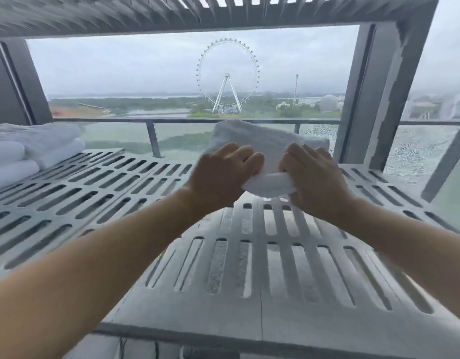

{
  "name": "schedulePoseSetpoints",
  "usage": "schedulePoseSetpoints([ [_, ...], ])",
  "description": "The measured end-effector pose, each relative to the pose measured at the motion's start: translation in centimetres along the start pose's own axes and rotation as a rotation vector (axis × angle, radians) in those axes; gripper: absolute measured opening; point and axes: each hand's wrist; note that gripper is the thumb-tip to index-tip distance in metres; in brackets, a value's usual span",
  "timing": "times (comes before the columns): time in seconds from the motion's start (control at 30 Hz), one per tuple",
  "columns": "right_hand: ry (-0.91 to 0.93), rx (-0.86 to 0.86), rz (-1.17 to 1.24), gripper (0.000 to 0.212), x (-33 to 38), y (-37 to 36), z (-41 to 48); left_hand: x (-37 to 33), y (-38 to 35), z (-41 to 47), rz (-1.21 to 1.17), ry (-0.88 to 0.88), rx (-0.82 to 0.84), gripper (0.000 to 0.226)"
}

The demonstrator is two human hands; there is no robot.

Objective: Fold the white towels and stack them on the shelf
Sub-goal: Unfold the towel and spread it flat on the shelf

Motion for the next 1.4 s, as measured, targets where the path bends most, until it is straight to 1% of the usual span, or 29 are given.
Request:
schedulePoseSetpoints([
  [0.03,0.005,0.01,-0.002,0.032,-0.8,0.0,-0.2,-0.4,-0.6,0.9,-0.033,0.027,0.07,0.019],
  [0.1,0.028,0.044,-0.018,0.032,-1.9,-0.4,-0.9,-1.1,-2.0,2.3,-0.093,0.095,0.312,0.045],
  [0.13,0.037,0.074,-0.026,0.034,-2.3,-0.8,-1.5,-1.4,-2.8,2.8,-0.137,0.137,0.402,0.053],
  [0.17,0.04,0.11,-0.028,0.036,-2.6,-1.2,-2.1,-1.8,-3.4,3.1,-0.198,0.185,0.459,0.055],
  [0.2,0.036,0.147,-0.023,0.039,-2.8,-1.7,-2.6,-2.1,-4.1,3.1,-0.256,0.229,0.481,0.055],
  [0.23,0.027,0.182,-0.015,0.041,-3.0,-2.0,-3.0,-2.4,-4.8,3.0,-0.283,0.253,0.466,0.056],
  [0.33,0.022,0.242,0.025,0.043,-3.5,-2.5,-3.2,-3.0,-6.0,1.9,-0.312,0.277,0.283,0.055],
  [0.37,0.025,0.247,0.048,0.043,-3.6,-2.5,-3.1,-2.8,-6.1,1.5,-0.333,0.287,0.244,0.054],
  [0.47,0.014,0.245,0.15,0.044,-3.6,-2.6,-3.3,-2.0,-6.0,0.7,-0.314,0.202,0.245,0.041],
  [0.53,-0.024,0.241,0.21,0.045,-3.5,-2.6,-3.4,-1.6,-5.7,0.8,-0.305,0.205,0.218,0.029],
  [0.6,-0.075,0.217,0.234,0.042,-3.6,-2.7,-3.3,-1.0,-5.4,0.9,-0.275,0.249,0.195,0.022],
  [0.67,-0.146,0.196,0.266,0.041,-3.8,-3.0,-3.2,-0.4,-5.1,0.7,-0.236,0.314,0.218,0.018],
  [0.73,-0.194,0.211,0.311,0.043,-3.9,-3.2,-3.3,0.5,-4.8,0.0,-0.223,0.416,0.264,0.017],
  [0.8,-0.185,0.214,0.336,0.039,-3.7,-3.4,-3.4,1.2,-4.6,-0.8,-0.218,0.518,0.312,0.021],
  [0.87,-0.137,0.198,0.34,0.027,-3.3,-3.7,-3.5,1.6,-4.5,-1.5,-0.239,0.582,0.323,0.027],
  [0.93,-0.101,0.181,0.352,0.02,-3.0,-3.8,-3.6,1.5,-4.5,-1.8,-0.298,0.54,0.281,0.033],
  [1.03,-0.085,0.124,0.381,0.018,-2.8,-3.9,-3.5,-0.1,-4.7,-0.7,-0.421,0.34,0.234,0.048],
  [1.1,-0.08,0.097,0.38,0.021,-2.9,-3.8,-3.5,-1.3,-5.0,0.2,-0.46,0.261,0.215,0.044],
  [1.17,-0.086,0.124,0.378,0.025,-3.1,-3.9,-3.5,-1.8,-5.2,0.8,-0.439,0.267,0.193,0.034],
  [1.27,-0.083,0.18,0.331,0.037,-3.2,-4.1,-3.6,-1.4,-4.8,0.8,-0.408,0.337,0.179,0.024],
  [1.33,-0.099,0.19,0.31,0.048,-3.3,-4.2,-3.5,-0.8,-4.4,0.4,-0.392,0.407,0.172,0.024],
  [1.4,-0.123,0.217,0.291,0.058,-3.3,-4.3,-3.6,-0.2,-4.0,-0.2,-0.436,0.47,0.159,0.025],
])
Point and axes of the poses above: each hand's wrist, its own z-axis towards the middle knuckle, its own y-axis out of the back of the hand, x = y × z, and after that the axes turned 15 degrees about -y, right-handed
